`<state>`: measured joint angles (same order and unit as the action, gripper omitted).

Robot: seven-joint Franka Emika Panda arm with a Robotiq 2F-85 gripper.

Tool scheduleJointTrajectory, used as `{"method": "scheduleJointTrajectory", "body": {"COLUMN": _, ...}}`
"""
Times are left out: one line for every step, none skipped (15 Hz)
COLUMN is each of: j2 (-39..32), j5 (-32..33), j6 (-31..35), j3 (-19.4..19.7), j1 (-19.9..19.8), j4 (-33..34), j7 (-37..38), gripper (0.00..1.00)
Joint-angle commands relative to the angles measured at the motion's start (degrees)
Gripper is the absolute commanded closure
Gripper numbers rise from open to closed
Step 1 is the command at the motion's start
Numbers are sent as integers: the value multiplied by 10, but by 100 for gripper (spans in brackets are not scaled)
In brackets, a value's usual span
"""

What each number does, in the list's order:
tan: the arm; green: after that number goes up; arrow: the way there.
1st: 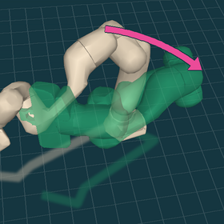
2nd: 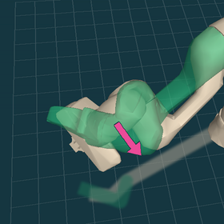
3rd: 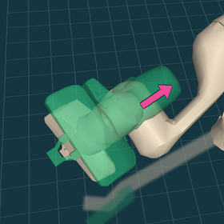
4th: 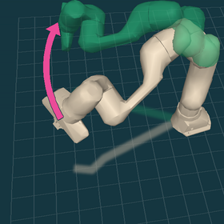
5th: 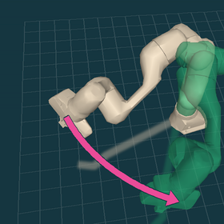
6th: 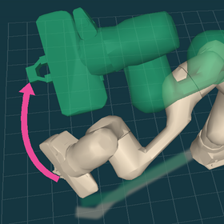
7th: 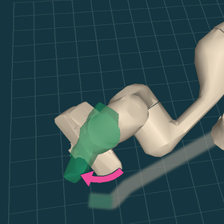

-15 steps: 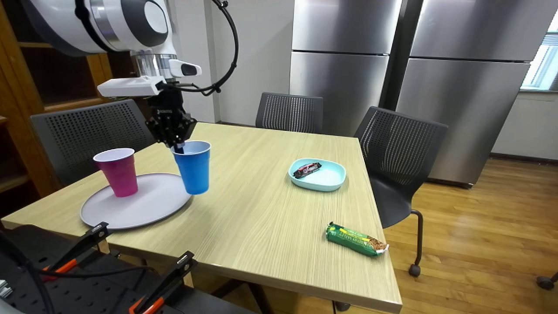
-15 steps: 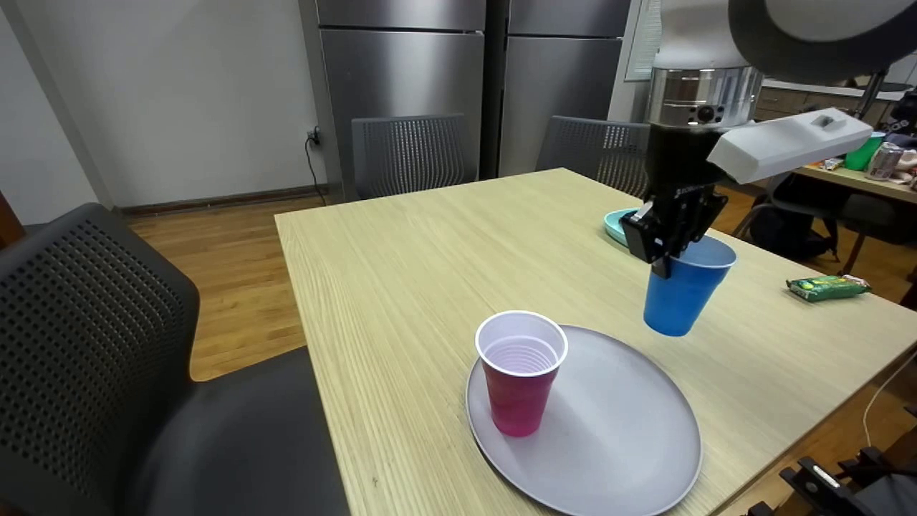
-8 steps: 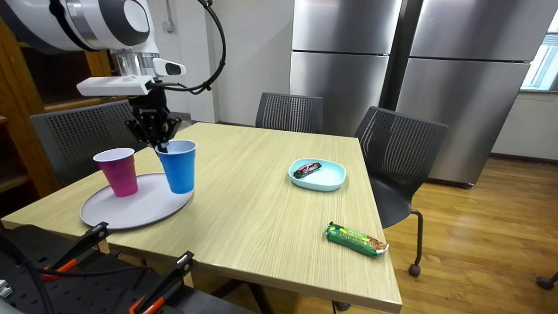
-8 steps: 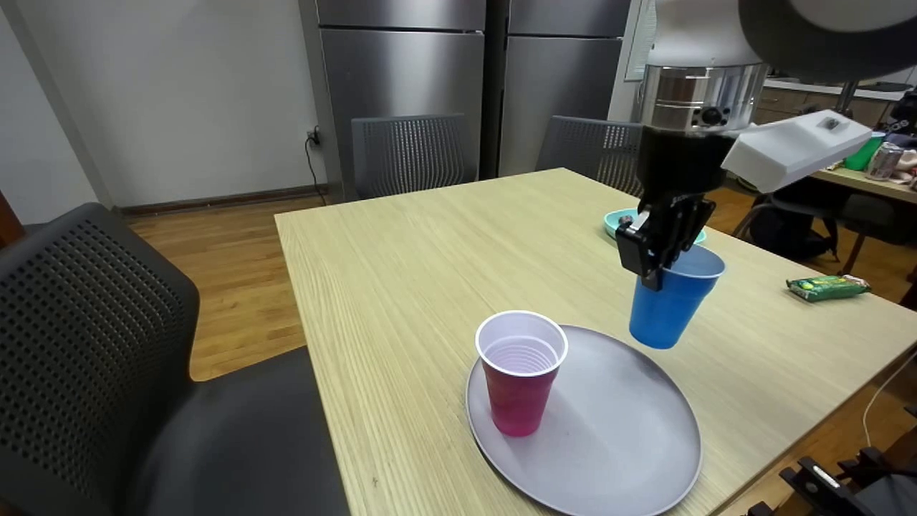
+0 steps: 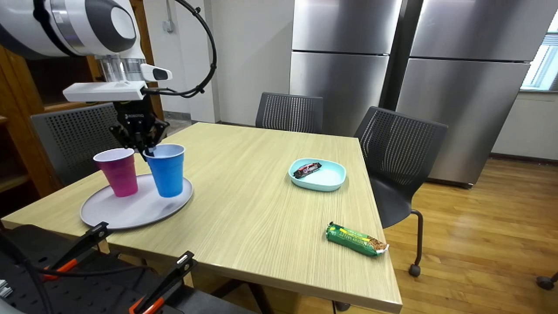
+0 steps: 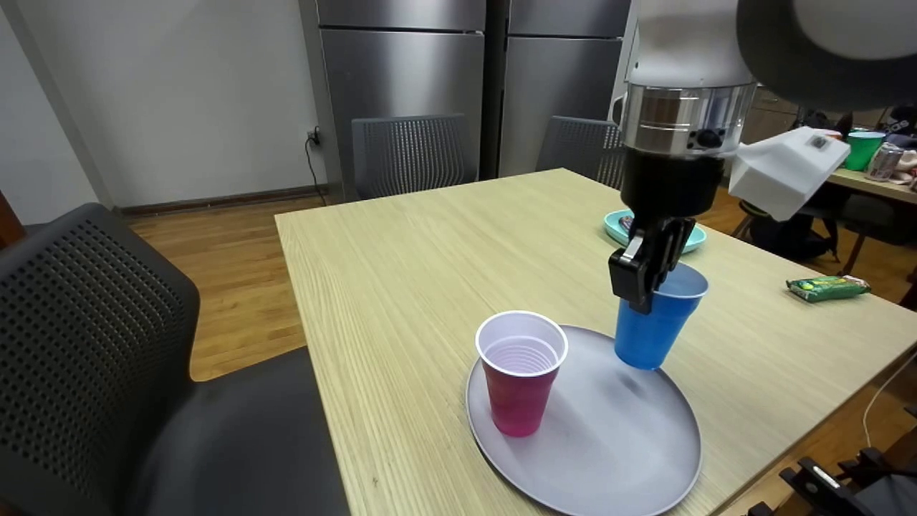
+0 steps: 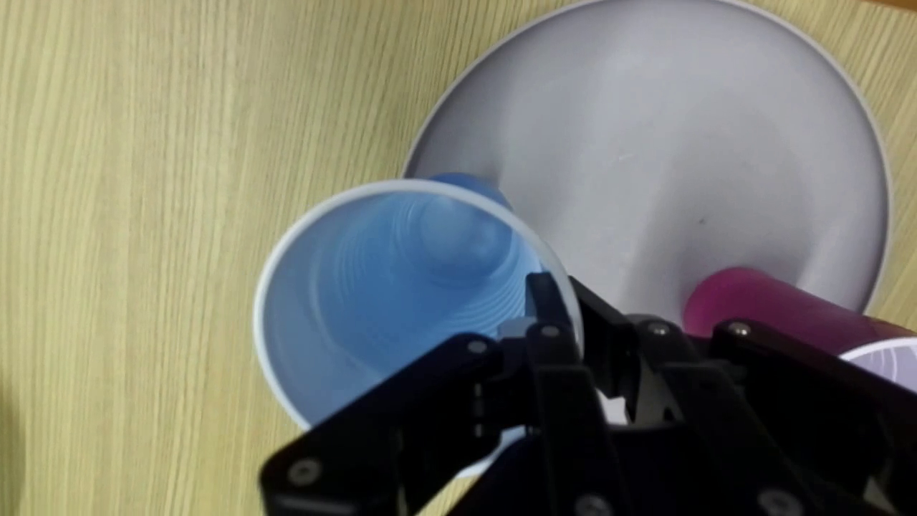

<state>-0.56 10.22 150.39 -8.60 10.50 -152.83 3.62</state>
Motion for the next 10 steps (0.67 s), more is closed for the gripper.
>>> {"method": "scheduleJointTrajectory", "body": {"j2": -11, "j5": -10, "j6": 14, "j3": -9, "j1": 2, "j4": -4, "j7": -41, "gripper": 98}}
{"method": "scheduleJointTrajectory", "body": {"j2": -16, "j5": -9, "j6": 15, "j3": -9, "j1": 2, "j4": -3, "j7": -46, "gripper": 98}}
{"method": "scheduleJointTrajectory", "body": {"j2": -20, "j5": -8, "j6": 16, "j3": -10, "j1": 2, "j4": -2, "j7": -49, "gripper": 98}}
{"method": "scheduleJointTrajectory", "body": {"j2": -24, "j5": -8, "j6": 17, "j3": -10, "j1": 2, "j4": -2, "j7": -52, "gripper": 98}}
{"method": "scheduleJointTrajectory", "body": {"j2": -27, "j5": -6, "j6": 17, "j3": -11, "j1": 2, "j4": -1, "j7": -51, "gripper": 98}}
{"method": "scheduleJointTrajectory", "body": {"j2": -30, "j5": -5, "j6": 19, "j3": -12, "j1": 3, "j4": -1, "j7": -52, "gripper": 98}}
{"method": "scheduleJointTrajectory", "body": {"j2": -32, "j5": -5, "j6": 20, "j3": -12, "j1": 3, "j4": -1, "j7": -53, "gripper": 98}}
{"method": "scheduleJointTrajectory", "body": {"j2": -34, "j5": -5, "j6": 21, "j3": -13, "j1": 3, "j4": -2, "j7": -54, "gripper": 98}}
{"method": "scheduleJointTrajectory", "body": {"j2": -33, "j5": -7, "j6": 19, "j3": -14, "j1": 3, "j4": -2, "j7": -54, "gripper": 69}}
{"method": "scheduleJointTrajectory", "body": {"j2": -33, "j5": -13, "j6": 20, "j3": -15, "j1": 3, "j4": -2, "j7": -59, "gripper": 68}}
